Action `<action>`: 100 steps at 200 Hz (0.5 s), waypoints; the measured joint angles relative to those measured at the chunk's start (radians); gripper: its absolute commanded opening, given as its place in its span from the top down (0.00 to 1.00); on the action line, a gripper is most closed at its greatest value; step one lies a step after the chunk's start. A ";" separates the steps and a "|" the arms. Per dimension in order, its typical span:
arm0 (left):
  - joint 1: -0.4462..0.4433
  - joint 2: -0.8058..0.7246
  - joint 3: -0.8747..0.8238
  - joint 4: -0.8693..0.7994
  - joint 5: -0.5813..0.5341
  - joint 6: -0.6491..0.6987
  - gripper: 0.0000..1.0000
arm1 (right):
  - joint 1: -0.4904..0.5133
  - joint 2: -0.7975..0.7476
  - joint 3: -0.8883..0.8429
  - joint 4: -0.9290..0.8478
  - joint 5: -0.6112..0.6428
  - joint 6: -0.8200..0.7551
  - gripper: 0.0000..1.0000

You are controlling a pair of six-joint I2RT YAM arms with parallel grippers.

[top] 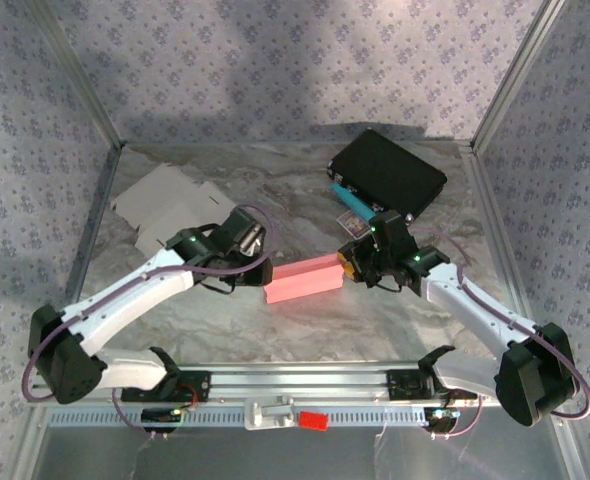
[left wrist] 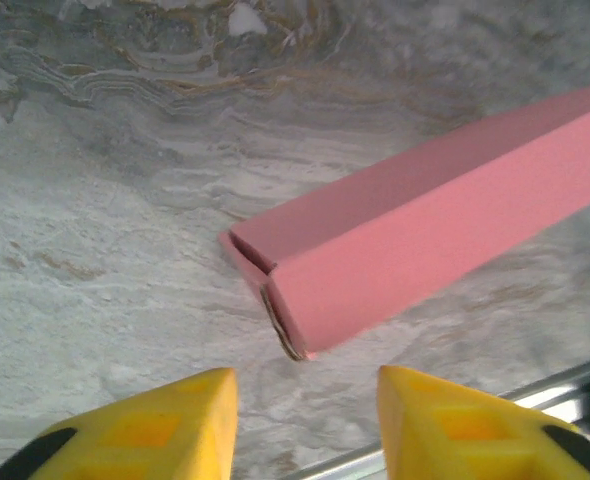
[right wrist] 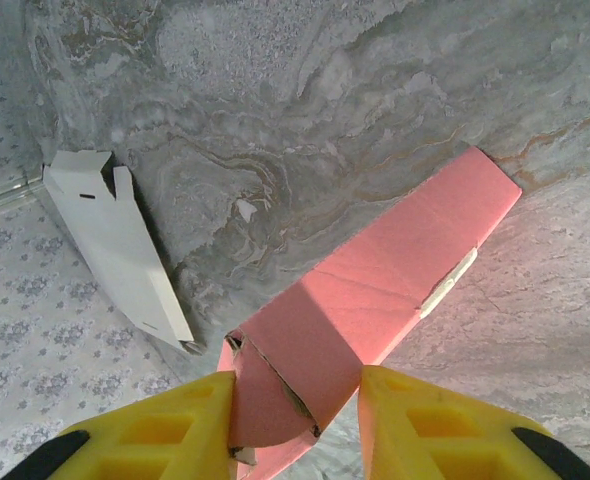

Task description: Fold the paper box

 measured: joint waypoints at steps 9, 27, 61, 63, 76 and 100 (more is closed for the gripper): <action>0.017 -0.028 0.001 0.005 0.013 -0.032 0.55 | 0.000 0.000 0.000 0.000 0.000 -0.001 0.65; 0.080 -0.077 -0.009 0.027 0.053 -0.103 0.55 | 0.000 0.000 -0.001 0.001 0.000 -0.001 0.65; 0.168 -0.126 -0.128 0.136 0.131 -0.237 0.55 | 0.000 0.000 -0.001 0.001 0.000 -0.002 0.66; 0.171 -0.127 -0.136 0.143 0.135 -0.243 0.55 | 0.000 0.000 -0.001 0.001 0.000 -0.002 0.66; 0.180 -0.127 -0.181 0.184 0.165 -0.285 0.55 | 0.000 0.000 -0.001 0.001 0.000 -0.002 0.66; 0.181 -0.122 -0.225 0.247 0.214 -0.348 0.57 | 0.000 0.000 -0.001 0.001 0.000 -0.002 0.66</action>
